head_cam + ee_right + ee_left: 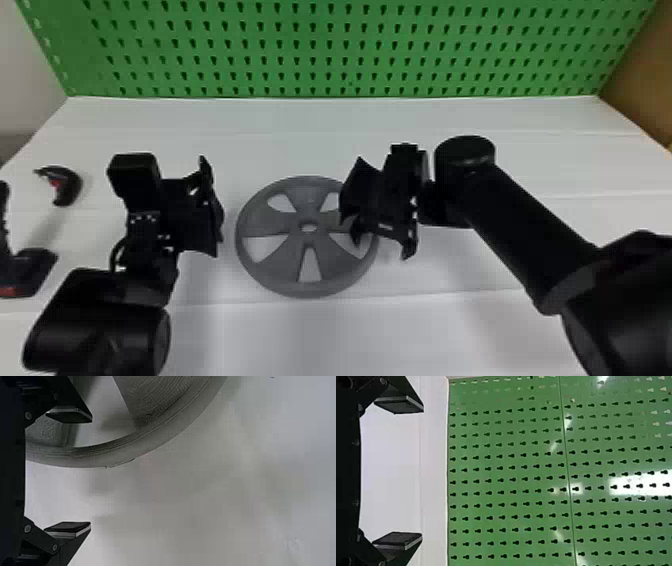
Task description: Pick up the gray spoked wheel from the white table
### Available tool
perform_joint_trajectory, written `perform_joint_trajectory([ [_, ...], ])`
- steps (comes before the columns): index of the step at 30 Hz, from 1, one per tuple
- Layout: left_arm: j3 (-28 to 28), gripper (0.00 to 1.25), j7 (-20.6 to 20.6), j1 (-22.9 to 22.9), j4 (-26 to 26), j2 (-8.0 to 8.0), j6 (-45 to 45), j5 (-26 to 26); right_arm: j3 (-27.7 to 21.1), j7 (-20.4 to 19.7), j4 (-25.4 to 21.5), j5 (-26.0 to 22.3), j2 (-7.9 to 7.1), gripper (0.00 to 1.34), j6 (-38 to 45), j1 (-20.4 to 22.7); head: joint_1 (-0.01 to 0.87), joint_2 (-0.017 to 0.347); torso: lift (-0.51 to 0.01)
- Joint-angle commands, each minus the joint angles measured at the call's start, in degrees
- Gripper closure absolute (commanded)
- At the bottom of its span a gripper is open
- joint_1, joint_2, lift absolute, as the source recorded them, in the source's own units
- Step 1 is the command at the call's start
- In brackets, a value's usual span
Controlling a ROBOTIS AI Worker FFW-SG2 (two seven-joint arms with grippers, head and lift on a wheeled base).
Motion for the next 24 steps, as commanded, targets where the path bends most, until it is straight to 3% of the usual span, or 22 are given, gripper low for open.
perform_joint_trajectory([
  [1, -0.1, 0.15, 0.0, 0.0, 0.0, 0.00, 0.0, 0.0, 0.7, 0.1, 0.0, -0.7, -0.03, 0.34, -0.2, -0.1, 0.765, 0.002, -0.096],
  [11, -0.3, 0.15, 0.0, -0.1, 0.0, 0.09, 0.0, 0.0, 2.8, 0.2, 0.0, -1.7, 0.15, 0.38, -1.1, -0.7, 0.765, 0.002, -0.096],
  [16, -0.3, 0.15, 0.0, -0.1, 0.0, 0.09, 0.0, 0.0, 3.2, 0.5, 0.0, -2.2, -0.03, 0.59, -1.1, -0.7, 0.765, 0.002, -0.096],
  [24, -0.3, 0.15, 0.0, -0.1, 0.0, 0.09, 0.0, 0.0, 4.5, 0.5, -0.3, -2.0, -0.03, 0.71, -0.7, -1.0, 0.765, 0.002, -0.096],
])
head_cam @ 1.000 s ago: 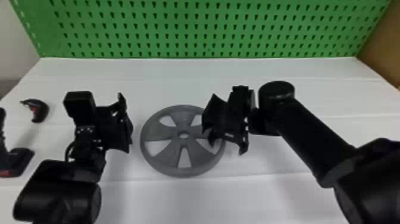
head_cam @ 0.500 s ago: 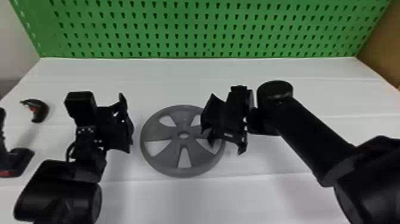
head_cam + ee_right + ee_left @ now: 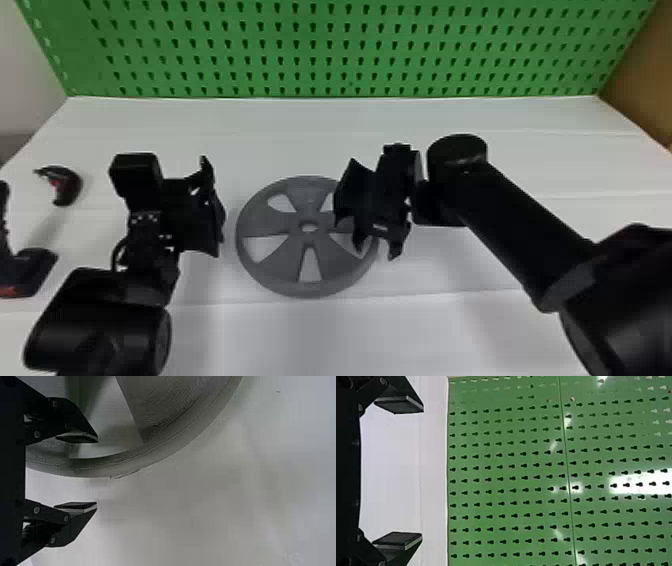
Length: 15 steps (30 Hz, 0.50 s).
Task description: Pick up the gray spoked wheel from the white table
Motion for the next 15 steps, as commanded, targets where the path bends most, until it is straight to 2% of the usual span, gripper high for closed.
perform_joint_trajectory([
  [1, 0.0, 0.15, 0.0, 0.0, 0.0, 0.00, 0.0, -0.1, 0.1, 0.0, -0.3, 0.1, 0.03, 0.73, 0.1, -0.1, 0.765, 0.002, -0.096],
  [4, -0.1, 0.15, 0.0, -0.1, 0.0, 0.00, 0.0, 0.0, 0.0, 0.0, -0.3, 0.1, 0.03, 0.80, 0.2, -0.1, 0.765, 0.002, -0.096],
  [9, -0.1, 0.15, 0.0, -0.1, 0.0, 0.00, 0.0, -0.1, -0.7, 0.0, -0.3, 0.1, 0.03, 1.01, 0.3, -0.1, 0.765, 0.002, -0.096],
  [13, -0.1, 0.15, 0.0, -0.1, 0.0, 0.00, 0.0, -0.1, -0.7, 0.0, -0.3, -0.1, -0.06, 1.01, 0.3, -0.1, 0.765, 0.002, -0.096],
  [15, -0.1, 0.15, 0.0, -0.1, 0.0, 0.00, 0.0, -0.1, -0.7, 0.0, -0.3, -0.5, -0.06, 1.09, 0.3, -0.1, 0.765, 0.002, -0.096],
])
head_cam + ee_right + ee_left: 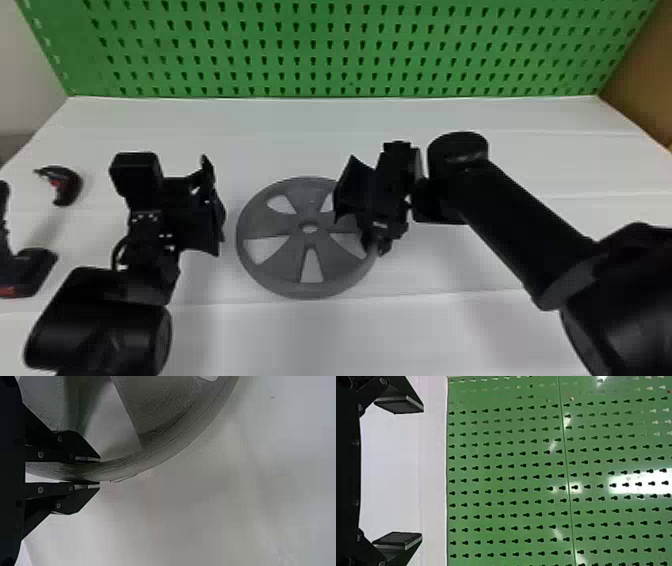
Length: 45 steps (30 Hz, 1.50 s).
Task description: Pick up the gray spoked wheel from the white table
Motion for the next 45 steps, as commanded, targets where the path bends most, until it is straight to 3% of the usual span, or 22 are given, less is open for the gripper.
perform_joint_trajectory([
  [1, 0.1, 0.15, 0.0, 0.0, 0.0, 0.00, 0.0, 0.1, 0.0, 0.0, 0.0, -0.7, -0.05, 1.17, 0.2, 0.0, 0.765, 0.002, -0.096],
  [20, 0.1, 0.15, 0.0, 0.0, 0.0, 0.00, 0.0, 0.2, -0.1, 0.0, 0.1, -1.1, -0.14, 1.21, 0.6, -0.2, 0.765, 0.002, -0.096],
  [33, 0.1, 0.15, 0.0, 0.1, 0.0, 0.00, 0.0, 0.2, -10.2, -0.2, -1.1, 2.5, -0.84, 1.21, 8.5, -1.2, 0.765, 0.002, -0.096],
  [45, 0.1, 0.15, 0.0, 0.1, 0.0, 0.00, 0.0, 0.2, -14.4, -1.4, -3.1, 5.4, -1.37, 1.21, 12.9, -2.9, 0.765, 0.002, -0.096],
])
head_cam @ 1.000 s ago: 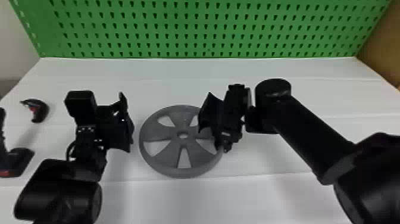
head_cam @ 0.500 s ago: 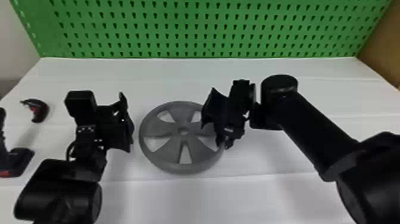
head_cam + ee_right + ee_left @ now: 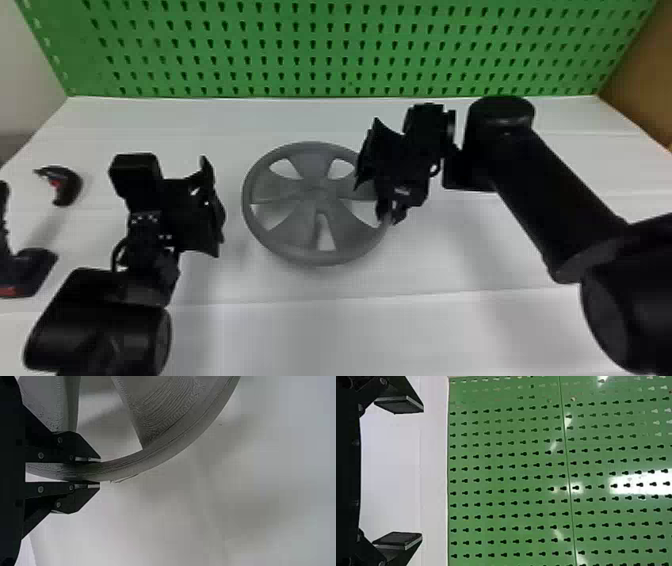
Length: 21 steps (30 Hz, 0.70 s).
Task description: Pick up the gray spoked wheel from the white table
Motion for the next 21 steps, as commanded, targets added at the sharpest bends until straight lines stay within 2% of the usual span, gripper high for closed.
perform_joint_trajectory([
  [1, 0.0, 0.15, 0.0, 0.0, 0.0, 0.00, 0.0, 0.0, -0.7, -0.6, -0.1, 0.5, -0.13, 1.21, 1.2, -0.5, 0.765, 0.002, -0.096],
  [17, -0.1, 0.15, 0.0, -0.1, 0.0, 0.00, 0.0, 0.1, -0.3, -0.6, -0.2, 0.5, -0.39, 1.21, 0.9, -0.3, 0.765, 0.002, -0.096],
  [21, -0.1, 0.15, 0.0, -0.2, 0.0, 0.00, 0.0, 0.1, -0.4, -0.4, -1.6, 3.7, -0.48, 1.21, 0.7, 0.1, 0.765, 0.002, -0.096],
])
